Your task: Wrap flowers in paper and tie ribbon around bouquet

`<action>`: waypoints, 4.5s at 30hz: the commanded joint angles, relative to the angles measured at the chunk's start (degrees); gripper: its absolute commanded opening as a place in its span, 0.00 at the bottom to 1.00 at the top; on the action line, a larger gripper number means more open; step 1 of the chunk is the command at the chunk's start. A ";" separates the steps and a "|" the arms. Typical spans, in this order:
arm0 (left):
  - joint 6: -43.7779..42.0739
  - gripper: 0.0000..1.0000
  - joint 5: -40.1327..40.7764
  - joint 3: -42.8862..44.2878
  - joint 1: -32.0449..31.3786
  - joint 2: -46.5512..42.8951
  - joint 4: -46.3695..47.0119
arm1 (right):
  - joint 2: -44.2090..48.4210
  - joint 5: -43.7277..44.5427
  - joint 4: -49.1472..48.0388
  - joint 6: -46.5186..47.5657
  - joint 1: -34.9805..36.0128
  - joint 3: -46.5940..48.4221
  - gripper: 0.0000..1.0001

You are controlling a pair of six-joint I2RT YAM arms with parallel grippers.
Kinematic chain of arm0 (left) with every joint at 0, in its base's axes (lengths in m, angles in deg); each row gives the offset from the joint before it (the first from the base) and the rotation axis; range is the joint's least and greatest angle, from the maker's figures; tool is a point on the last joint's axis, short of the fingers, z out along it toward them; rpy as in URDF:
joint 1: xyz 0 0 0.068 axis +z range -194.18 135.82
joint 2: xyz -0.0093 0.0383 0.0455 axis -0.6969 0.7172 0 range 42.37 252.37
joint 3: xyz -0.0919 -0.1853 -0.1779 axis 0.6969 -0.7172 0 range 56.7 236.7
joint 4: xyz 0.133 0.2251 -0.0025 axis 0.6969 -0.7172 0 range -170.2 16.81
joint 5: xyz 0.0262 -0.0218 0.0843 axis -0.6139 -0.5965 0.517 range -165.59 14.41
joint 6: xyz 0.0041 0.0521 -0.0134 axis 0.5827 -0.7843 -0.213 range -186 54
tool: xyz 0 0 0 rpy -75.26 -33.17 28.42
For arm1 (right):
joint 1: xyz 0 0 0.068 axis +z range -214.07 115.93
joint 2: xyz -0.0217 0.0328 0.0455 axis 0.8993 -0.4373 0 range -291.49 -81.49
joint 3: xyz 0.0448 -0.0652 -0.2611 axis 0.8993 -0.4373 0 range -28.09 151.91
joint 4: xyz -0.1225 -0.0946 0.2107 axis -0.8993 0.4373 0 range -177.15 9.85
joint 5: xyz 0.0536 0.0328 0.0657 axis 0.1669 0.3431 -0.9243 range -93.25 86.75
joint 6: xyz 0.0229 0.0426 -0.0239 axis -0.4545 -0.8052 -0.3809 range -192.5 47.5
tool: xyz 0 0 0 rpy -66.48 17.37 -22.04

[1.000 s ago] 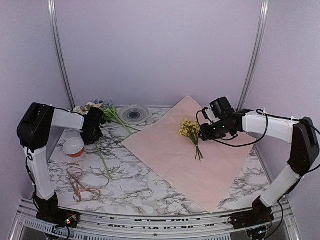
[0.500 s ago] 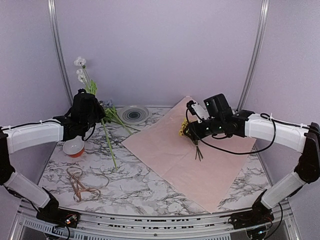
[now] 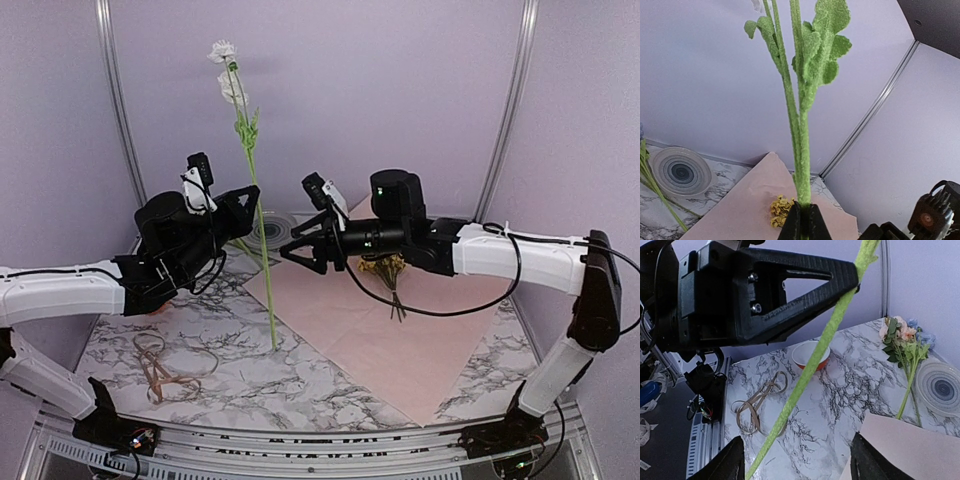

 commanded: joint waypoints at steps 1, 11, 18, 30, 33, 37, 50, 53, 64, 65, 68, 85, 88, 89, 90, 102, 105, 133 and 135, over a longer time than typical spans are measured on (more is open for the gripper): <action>-2.39 0.00 -3.41 0.83 -2.42 1.44 8.83 | -2.06 -3.96 -4.47 -1.32 1.02 3.24 0.71; -0.91 0.00 -6.50 1.07 -5.57 7.01 14.95 | -3.68 -4.16 -4.19 -2.13 0.91 3.25 0.14; -3.86 0.74 3.66 1.09 -5.54 7.56 9.16 | 0.28 8.45 7.40 -4.89 -3.84 1.53 0.00; -4.68 0.99 17.60 8.02 0.16 11.39 -21.10 | -5.35 28.19 45.33 -1.71 -11.71 6.35 0.00; 1.46 0.99 13.28 9.60 5.27 12.80 -27.55 | -8.32 29.96 46.44 -2.43 -13.21 7.15 0.00; 0.25 0.90 13.81 15.27 9.22 18.33 -35.08 | -12.50 32.54 46.19 -3.88 -14.05 9.16 0.00; 5.80 0.85 3.03 37.20 19.96 43.55 -46.97 | -20.88 38.41 47.60 -7.35 -14.19 12.86 0.13; 7.22 0.83 0.65 41.44 20.54 49.50 -49.55 | -21.30 38.48 47.20 -7.95 -14.23 12.82 0.14; 12.64 0.56 -2.69 44.24 22.59 57.34 -49.62 | -17.65 36.68 45.56 -7.90 -14.23 10.81 0.15; 12.90 0.47 -3.16 44.18 22.77 57.42 -49.67 | -17.51 36.73 45.63 -7.85 -14.23 10.83 0.15; 14.30 0.19 -3.61 42.08 23.17 55.43 -49.58 | -16.83 36.94 45.82 -7.75 -14.15 10.47 0.15; 11.07 0.00 14.02 12.92 23.00 23.04 -33.37 | -12.35 37.52 44.50 -6.39 -13.53 9.28 0.15; 5.06 0.00 14.20 7.68 20.83 15.98 -23.85 | -10.72 36.68 43.21 -5.42 -12.57 9.05 0.15; 2.90 0.00 14.28 6.14 19.61 13.08 -20.53 | -10.09 36.26 42.49 -4.96 -12.15 8.96 0.15; 0.68 0.00 13.83 4.39 18.51 11.26 -16.32 | -9.28 36.02 41.76 -4.28 -11.43 8.98 0.15; -12.20 0.00 -10.16 -11.34 1.94 -2.37 27.80 | 3.85 4.39 6.94 1.40 1.09 2.27 0.28; -10.19 0.00 -15.28 -12.27 -1.26 -1.02 35.37 | 4.59 -3.73 -10.59 -5.30 1.77 -1.37 0.51; -6.82 0.00 -19.41 -8.72 -4.78 5.55 41.65 | -3.75 0.45 -9.96 -6.99 4.14 1.68 0.21; -6.48 0.00 -19.40 -8.79 -4.82 5.58 41.65 | -4.06 2.93 -9.23 -6.88 4.14 1.68 0.19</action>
